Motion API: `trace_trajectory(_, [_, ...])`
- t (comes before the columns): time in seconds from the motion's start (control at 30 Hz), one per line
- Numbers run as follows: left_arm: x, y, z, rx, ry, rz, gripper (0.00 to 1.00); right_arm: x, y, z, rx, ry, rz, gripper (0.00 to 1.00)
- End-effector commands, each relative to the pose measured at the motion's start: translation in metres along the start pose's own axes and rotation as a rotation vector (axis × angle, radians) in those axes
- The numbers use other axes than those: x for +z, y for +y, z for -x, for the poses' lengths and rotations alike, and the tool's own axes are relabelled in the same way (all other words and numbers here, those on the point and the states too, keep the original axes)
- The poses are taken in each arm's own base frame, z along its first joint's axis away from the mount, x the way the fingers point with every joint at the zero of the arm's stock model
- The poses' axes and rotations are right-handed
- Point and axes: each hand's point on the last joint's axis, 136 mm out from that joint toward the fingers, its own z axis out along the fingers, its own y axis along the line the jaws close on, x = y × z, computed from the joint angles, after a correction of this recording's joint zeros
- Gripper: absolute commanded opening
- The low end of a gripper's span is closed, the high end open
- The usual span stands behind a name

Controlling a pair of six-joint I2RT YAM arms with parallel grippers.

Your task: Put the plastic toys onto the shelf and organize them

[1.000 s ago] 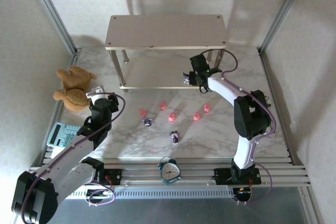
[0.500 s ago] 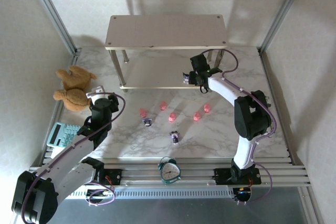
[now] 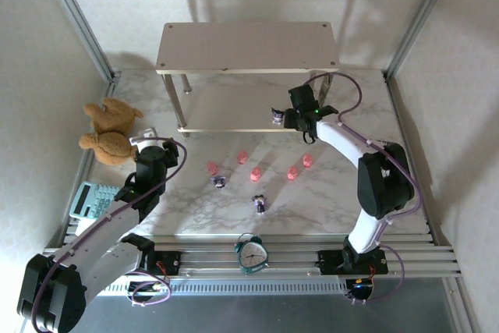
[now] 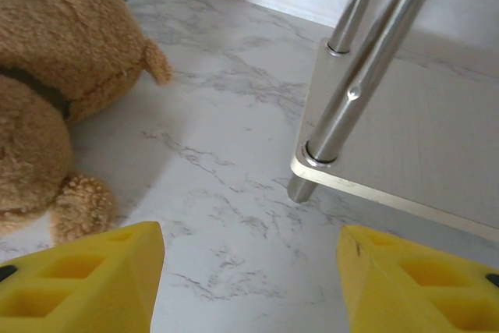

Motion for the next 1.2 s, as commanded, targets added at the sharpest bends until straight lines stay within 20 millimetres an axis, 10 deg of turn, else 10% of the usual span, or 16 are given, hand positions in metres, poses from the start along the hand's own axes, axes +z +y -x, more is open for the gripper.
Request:
trace_trajectory(0.0, [-0.004, -0.013, -0.016, -0.003, 0.064, -0.07, 0.61, -0.023, -0.008, -0.008, 0.011, 0.0, 0.018, 0.67])
trace_trajectory(0.2, [-0.016, -0.038, -0.031, -0.001, 0.108, -0.179, 0.62, -0.064, 0.0, -0.049, -0.065, 0.044, 0.059, 0.69])
trace_trajectory(0.57, [-0.021, -0.033, -0.022, 0.004, 0.108, -0.102, 0.61, -0.123, 0.063, -0.18, -0.196, 0.225, 0.195, 0.7])
trace_trajectory(1.17, [-0.029, -0.031, -0.007, 0.0, 0.076, -0.101, 0.61, -0.091, 0.112, -0.258, -0.209, 0.4, 0.237, 0.73])
